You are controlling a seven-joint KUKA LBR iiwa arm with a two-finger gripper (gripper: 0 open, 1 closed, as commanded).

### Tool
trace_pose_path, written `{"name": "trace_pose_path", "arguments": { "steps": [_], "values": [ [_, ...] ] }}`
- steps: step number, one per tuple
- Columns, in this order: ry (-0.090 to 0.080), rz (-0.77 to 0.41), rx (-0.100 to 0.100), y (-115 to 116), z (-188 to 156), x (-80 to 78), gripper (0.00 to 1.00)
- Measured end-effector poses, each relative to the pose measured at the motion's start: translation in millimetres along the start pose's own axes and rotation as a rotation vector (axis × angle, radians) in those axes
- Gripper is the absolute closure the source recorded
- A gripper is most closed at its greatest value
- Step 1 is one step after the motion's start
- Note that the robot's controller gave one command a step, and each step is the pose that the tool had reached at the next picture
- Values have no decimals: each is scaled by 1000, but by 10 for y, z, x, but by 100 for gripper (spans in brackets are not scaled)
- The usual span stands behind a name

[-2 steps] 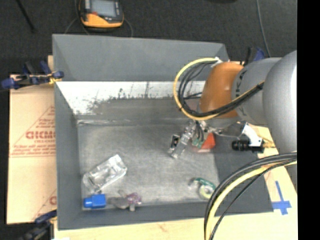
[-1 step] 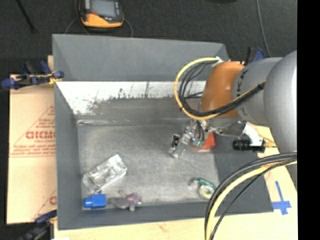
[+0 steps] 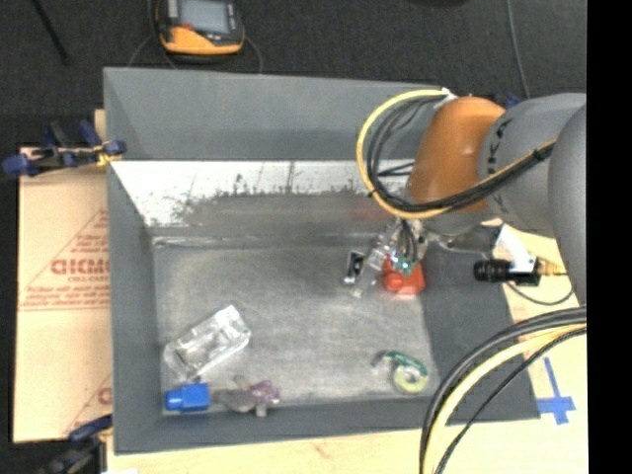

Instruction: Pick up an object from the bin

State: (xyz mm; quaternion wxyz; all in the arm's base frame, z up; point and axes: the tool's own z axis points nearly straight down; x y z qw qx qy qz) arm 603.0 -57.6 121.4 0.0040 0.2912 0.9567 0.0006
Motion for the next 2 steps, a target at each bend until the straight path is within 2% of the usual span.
{"name": "trace_pose_path", "arguments": {
  "steps": [1, 2],
  "values": [
    [1, -3, 1, 0, -243, -20, 100],
    [0, -7, 0, 1, -649, -43, 100]
  ]
}}
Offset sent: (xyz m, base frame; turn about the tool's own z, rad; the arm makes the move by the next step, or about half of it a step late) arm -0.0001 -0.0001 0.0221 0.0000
